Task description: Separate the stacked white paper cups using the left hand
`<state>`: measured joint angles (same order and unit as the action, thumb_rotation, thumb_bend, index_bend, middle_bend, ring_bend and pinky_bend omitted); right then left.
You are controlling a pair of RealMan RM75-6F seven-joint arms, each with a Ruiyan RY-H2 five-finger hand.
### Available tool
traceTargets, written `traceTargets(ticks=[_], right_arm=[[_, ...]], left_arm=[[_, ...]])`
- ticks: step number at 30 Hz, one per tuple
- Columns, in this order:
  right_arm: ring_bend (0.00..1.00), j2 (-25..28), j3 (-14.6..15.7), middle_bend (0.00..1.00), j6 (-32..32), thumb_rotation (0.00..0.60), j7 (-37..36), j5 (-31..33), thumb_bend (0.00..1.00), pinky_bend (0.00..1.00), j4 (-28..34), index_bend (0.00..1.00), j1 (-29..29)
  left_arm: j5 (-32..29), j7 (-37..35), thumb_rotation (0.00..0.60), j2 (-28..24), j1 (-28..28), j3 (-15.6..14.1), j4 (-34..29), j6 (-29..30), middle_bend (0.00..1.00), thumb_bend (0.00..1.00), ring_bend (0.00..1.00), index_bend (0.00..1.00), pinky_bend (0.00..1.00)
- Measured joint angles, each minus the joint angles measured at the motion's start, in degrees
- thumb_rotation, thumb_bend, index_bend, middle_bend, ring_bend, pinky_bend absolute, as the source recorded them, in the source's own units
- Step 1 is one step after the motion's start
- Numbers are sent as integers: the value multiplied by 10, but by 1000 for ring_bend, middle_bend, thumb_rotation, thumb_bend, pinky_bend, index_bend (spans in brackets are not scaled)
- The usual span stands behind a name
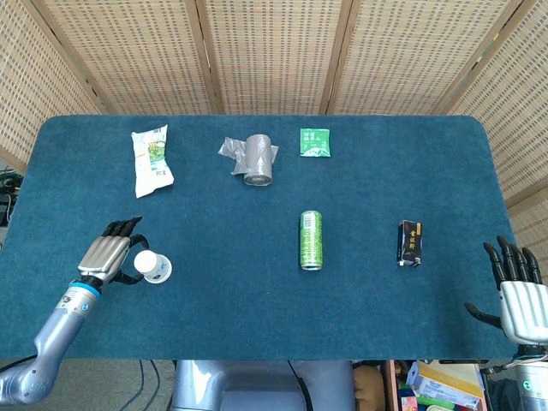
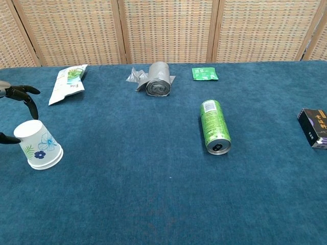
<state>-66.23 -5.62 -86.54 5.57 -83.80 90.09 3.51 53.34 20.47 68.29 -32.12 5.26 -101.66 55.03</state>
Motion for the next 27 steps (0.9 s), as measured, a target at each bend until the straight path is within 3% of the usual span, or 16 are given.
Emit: traceTargets(ticks=[27], right_arm=[[0, -1, 0, 0, 4, 600, 0, 3, 0, 0, -1, 0, 2]], left_arm=[[-10, -22, 600, 0, -12, -5, 5, -1, 0, 267, 0, 419, 0]])
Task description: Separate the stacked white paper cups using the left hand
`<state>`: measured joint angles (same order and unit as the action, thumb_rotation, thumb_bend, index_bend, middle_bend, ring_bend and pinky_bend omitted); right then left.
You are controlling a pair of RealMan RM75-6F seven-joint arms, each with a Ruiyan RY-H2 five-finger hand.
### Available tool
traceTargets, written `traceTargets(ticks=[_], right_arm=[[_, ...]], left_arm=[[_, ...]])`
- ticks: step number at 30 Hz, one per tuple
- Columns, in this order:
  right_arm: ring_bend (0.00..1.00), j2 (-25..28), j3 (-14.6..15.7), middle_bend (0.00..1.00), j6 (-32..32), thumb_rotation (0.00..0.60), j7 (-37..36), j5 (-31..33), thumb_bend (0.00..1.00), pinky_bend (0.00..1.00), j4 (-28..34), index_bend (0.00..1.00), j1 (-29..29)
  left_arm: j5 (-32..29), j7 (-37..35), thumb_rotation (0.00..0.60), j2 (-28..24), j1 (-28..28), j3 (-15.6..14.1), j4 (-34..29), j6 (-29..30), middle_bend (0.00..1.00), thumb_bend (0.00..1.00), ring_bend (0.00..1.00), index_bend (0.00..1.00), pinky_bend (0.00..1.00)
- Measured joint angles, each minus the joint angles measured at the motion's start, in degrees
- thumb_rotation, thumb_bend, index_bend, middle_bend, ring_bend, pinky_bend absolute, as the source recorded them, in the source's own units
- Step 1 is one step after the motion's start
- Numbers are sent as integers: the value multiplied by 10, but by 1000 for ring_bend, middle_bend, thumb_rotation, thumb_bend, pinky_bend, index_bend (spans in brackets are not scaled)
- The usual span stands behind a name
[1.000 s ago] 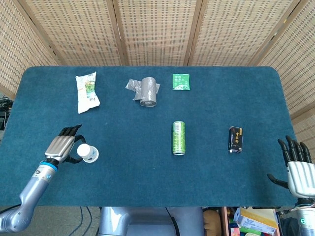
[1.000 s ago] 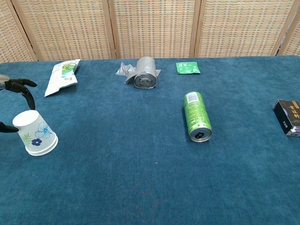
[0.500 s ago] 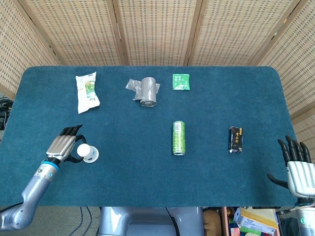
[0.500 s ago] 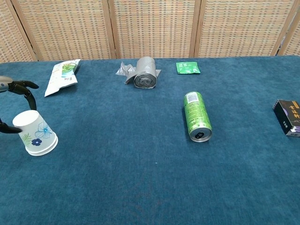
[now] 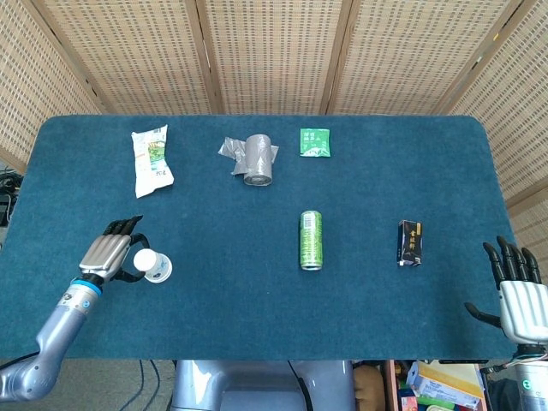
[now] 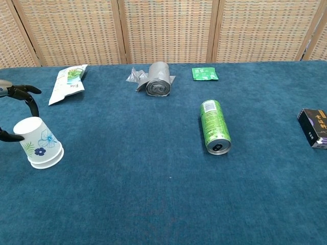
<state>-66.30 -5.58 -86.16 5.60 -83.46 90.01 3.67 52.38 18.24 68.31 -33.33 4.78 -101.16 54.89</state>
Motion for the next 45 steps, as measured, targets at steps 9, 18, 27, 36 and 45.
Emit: traceTargets(ticks=[9, 18, 27, 36, 45], right_arm=[[0, 0, 0, 0, 0, 600, 1, 2, 0, 0, 1, 0, 0], [0, -1, 0, 0, -2, 600, 8, 3, 0, 0, 4, 0, -1], [0, 0, -2, 0, 1, 600, 5, 7, 0, 0, 4, 0, 0], [0, 3, -4, 0, 8, 600, -5, 14, 0, 0, 0, 0, 1], [0, 4, -6, 0, 15, 600, -9, 21, 0, 0, -3, 0, 4]], left_arm=[[34, -33, 600, -45, 15, 4, -39, 20, 0, 266, 0, 419, 0], [104, -109, 600, -115, 41, 14, -95, 43, 0, 267, 0, 419, 0], [108, -135, 600, -124, 22, 35, -109, 19, 0, 266, 0, 419, 0], [54, -100, 600, -31, -23, 36, -55, -21, 0, 266, 0, 419, 0], [1, -57, 600, 28, -50, 25, -3, -35, 0, 266, 0, 419, 0]])
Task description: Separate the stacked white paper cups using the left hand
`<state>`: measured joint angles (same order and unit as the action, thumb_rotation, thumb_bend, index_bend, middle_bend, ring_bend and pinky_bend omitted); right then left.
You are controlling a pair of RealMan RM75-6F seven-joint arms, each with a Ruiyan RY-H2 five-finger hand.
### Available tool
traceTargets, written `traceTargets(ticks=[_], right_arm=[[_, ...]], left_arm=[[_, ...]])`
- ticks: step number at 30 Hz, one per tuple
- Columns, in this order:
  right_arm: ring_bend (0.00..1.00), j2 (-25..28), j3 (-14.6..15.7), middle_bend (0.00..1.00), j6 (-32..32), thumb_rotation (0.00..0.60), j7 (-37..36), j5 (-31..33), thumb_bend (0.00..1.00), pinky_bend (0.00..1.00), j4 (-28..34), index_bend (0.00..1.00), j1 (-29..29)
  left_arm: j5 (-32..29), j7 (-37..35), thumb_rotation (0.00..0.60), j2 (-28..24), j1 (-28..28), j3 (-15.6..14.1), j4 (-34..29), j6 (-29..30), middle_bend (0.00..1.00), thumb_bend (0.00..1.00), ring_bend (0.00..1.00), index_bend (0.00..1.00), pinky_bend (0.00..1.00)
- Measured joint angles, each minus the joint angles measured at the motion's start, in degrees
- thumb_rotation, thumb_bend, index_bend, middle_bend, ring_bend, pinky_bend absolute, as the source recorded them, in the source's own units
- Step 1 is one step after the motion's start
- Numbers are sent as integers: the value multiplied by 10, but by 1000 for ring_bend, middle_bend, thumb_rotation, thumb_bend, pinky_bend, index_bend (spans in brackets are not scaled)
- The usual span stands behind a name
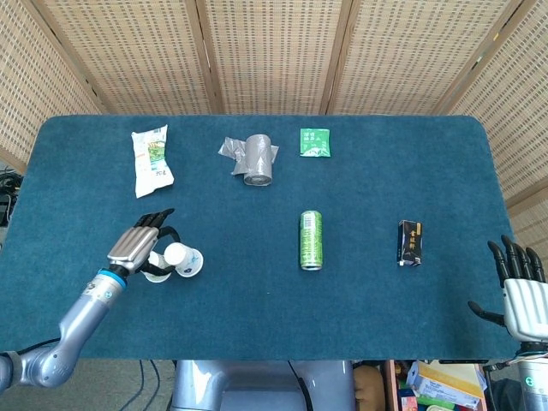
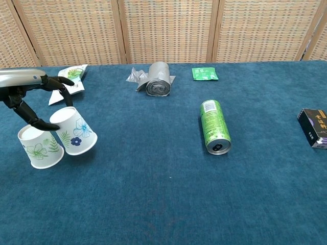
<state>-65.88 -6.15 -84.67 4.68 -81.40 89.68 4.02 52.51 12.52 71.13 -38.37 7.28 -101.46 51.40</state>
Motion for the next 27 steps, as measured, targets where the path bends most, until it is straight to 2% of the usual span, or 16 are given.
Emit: traceTargets(ticks=[8, 10, 12, 14, 19, 24, 25, 27], right_arm=[[0, 0, -1, 0, 2, 600, -1, 2, 0, 0, -1, 0, 1], [0, 1, 0, 0, 2, 600, -1, 2, 0, 0, 0, 0, 1], [0, 1, 0, 0, 1, 600, -2, 2, 0, 0, 0, 0, 0], [0, 1, 0, 0, 1, 600, -3, 2, 0, 0, 0, 0, 0], [0, 3, -1, 0, 1, 600, -7, 2, 0, 0, 0, 0, 0], [0, 4, 0, 0, -3, 600, -8, -2, 0, 0, 2, 0, -1], [0, 4, 1, 0, -4, 600, -8, -3, 0, 0, 2, 0, -2], [0, 5, 1, 0, -7, 600, -9, -5, 0, 0, 4, 0, -3]], left_arm=[[-29, 38, 600, 14, -14, -13, 8, -3, 0, 267, 0, 416, 0], [-38, 51, 600, 16, -16, -15, 7, 1, 0, 267, 0, 340, 0], [-49, 58, 600, 19, -19, -17, 5, 6, 0, 266, 0, 120, 0], [-50, 58, 600, 21, -19, -17, 3, 13, 0, 266, 0, 10, 0], [-23, 40, 600, 12, -11, -15, -13, 23, 0, 265, 0, 0, 0], [52, 8, 600, -25, 22, -16, -50, 72, 0, 253, 0, 0, 0], [68, 4, 600, -33, 31, -18, -56, 86, 0, 230, 0, 0, 0], [104, 1, 600, -46, 54, -25, -64, 128, 0, 120, 0, 0, 0]])
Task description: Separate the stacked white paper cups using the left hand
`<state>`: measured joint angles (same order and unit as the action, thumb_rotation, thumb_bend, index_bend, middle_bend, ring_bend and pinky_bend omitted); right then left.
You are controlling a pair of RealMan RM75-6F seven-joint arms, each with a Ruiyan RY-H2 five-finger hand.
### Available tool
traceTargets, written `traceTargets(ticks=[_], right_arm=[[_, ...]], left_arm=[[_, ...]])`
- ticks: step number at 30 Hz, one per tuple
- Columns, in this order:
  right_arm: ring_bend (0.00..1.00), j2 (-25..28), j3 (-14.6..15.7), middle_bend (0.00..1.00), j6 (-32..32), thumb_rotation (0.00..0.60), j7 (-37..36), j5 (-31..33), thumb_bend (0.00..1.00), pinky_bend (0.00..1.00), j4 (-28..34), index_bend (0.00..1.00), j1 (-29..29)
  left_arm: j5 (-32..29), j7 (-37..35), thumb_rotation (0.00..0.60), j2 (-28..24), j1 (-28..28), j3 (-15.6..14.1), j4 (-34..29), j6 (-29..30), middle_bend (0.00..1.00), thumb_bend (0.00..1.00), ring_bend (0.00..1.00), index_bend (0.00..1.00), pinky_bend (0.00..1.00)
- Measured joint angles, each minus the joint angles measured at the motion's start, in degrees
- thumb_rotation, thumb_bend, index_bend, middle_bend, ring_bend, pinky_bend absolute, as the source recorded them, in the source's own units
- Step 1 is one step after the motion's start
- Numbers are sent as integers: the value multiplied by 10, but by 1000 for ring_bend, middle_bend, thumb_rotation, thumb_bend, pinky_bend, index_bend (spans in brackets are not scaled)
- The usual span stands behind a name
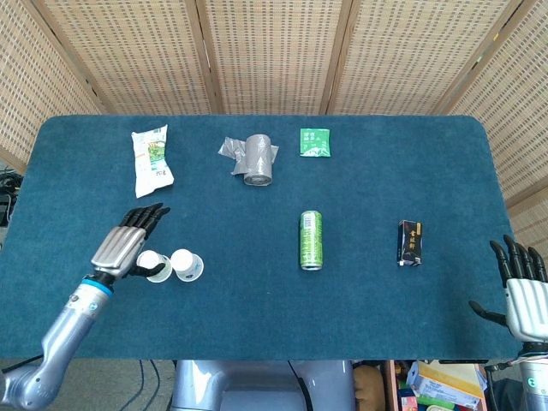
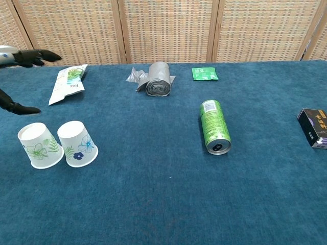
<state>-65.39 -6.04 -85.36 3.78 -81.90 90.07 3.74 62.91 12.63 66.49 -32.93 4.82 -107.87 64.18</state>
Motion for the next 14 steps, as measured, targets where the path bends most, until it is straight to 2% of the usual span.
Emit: traceTargets(ticks=[3, 8, 11, 14], right_arm=[[0, 1, 1, 0, -4, 600, -1, -3, 0, 0, 3, 0, -2], [0, 3, 3, 0, -11, 600, -1, -9, 0, 0, 6, 0, -4], [0, 3, 3, 0, -17, 600, 0, -11, 0, 0, 7, 0, -7], [0, 4, 3, 0, -21, 600, -1, -13, 0, 0, 7, 0, -9]], left_arm=[[25, 27, 600, -11, 38, -11, -5, 79, 0, 46, 0, 0, 0], [56, 99, 600, -23, 128, -35, -16, 230, 0, 27, 0, 0, 0], [73, 90, 600, -27, 183, -50, -16, 284, 0, 26, 0, 0, 0], [89, 57, 600, -30, 213, -60, -8, 304, 0, 26, 0, 0, 0]])
